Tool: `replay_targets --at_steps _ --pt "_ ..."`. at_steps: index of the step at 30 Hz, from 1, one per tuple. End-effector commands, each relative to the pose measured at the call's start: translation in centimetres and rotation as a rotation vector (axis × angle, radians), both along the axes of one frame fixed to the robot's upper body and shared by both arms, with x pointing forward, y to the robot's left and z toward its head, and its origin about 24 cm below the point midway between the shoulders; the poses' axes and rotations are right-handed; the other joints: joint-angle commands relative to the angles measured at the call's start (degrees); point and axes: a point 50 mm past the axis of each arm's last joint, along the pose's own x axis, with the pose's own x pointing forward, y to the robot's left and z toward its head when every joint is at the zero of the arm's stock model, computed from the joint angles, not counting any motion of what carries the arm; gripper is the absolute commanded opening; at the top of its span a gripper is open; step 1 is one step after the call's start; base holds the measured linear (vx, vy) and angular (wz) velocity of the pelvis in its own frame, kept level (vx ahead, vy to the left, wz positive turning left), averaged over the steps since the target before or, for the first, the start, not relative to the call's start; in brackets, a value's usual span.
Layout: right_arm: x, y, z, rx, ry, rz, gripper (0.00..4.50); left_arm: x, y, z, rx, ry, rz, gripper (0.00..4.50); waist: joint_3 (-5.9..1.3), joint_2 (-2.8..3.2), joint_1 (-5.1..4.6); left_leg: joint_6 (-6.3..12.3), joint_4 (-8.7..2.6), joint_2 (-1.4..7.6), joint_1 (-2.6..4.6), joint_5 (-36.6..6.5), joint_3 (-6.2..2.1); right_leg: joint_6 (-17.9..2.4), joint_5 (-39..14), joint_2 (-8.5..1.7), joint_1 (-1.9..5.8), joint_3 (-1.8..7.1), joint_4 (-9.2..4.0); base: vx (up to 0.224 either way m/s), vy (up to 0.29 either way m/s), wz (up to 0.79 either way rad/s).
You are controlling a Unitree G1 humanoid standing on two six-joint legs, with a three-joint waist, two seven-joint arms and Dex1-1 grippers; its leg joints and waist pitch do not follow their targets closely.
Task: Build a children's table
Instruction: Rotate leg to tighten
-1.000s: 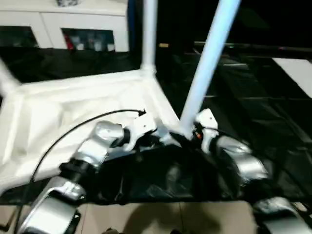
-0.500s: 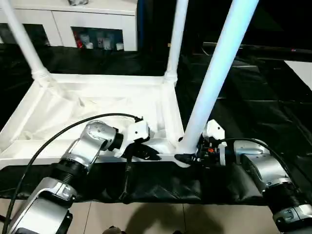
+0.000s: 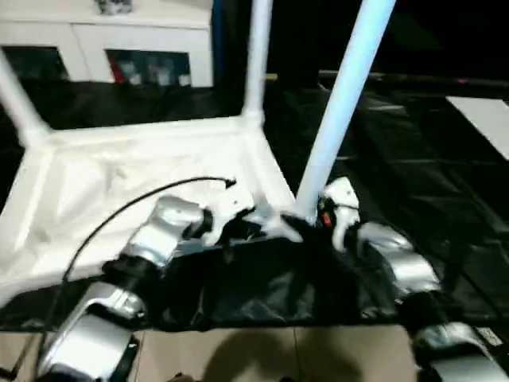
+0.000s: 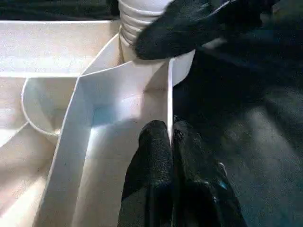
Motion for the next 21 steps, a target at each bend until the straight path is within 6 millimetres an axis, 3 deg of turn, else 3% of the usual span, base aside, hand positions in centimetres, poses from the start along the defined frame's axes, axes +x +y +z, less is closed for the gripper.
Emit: replay_targets --at_steps 1,4,5,11,13,19,21 --pt "-0.3 1.6 -1.6 -0.034 0.068 -0.037 2.74 0.0 -2.8 0.6 -0.057 -0.032 -0.015 0.0 -3.45 0.29 -0.22 -0.52 -4.19 1.54 0.85 -19.64 -1.1 -7.78 -27.37 -3.61 2.04 2.62 -5.21 0.0 0.0 0.0" --pt "0.1 2.5 -1.2 -0.023 0.037 -0.053 3.09 -0.1 -3.9 0.5 -0.065 -0.038 -0.013 0.0 -3.51 0.22 0.0 0.41 -4.09 1.48 0.87 -19.34 -0.92 -7.73 -26.71 -3.65 2.02 2.73 -5.32 0.0 0.0 0.0" --pt "0.2 2.7 -1.1 -0.021 0.025 -0.055 3.44 -0.1 -4.1 0.4 -0.062 -0.041 -0.017 0.0 -3.49 0.19 0.02 0.79 -4.17 1.45 0.73 -19.13 -0.92 -7.65 -26.47 -3.51 2.13 2.68 -5.28 0.0 0.0 0.0" --pt "0.3 3.2 -0.2 0.036 -0.024 0.013 3.88 -0.5 -4.1 0.3 -0.042 -0.061 -0.064 0.0 -3.73 0.35 0.25 1.6 -4.25 1.66 0.59 -17.79 -0.8 -9.01 -22.3 -3.46 2.29 2.9 -4.74 0.0 0.0 0.0" --pt "0.1 2.6 0.2 0.03 -0.069 0.077 4.07 -0.6 -3.7 0.5 -0.058 -0.07 -0.103 0.0 -3.83 0.26 0.31 1.95 -4.19 1.66 0.45 -17.1 -0.69 -9.46 -20.79 -3.51 2.44 2.99 -4.55 0.0 0.0 0.0" --pt "-1.5 0.9 0.6 -0.007 -0.112 0.315 4.07 -0.9 -2.1 0.9 -0.056 -0.097 -0.208 0.0 -4.04 0.17 0.77 4.3 -3.93 1.74 0.24 -13.87 -0.43 -10.92 -15.07 -3.45 2.9 3.15 -3.86 0.0 0.0 0.0" --pt "-2.8 0.1 0.7 -0.024 -0.103 0.475 4.07 -1.0 -1.0 1.0 -0.053 -0.086 -0.25 0.0 -4.12 0.2 0.99 4.99 -3.84 1.72 0.26 -12.67 -0.39 -11.63 -13.02 -3.28 3.1 3.1 -3.67 0.0 0.0 0.0"
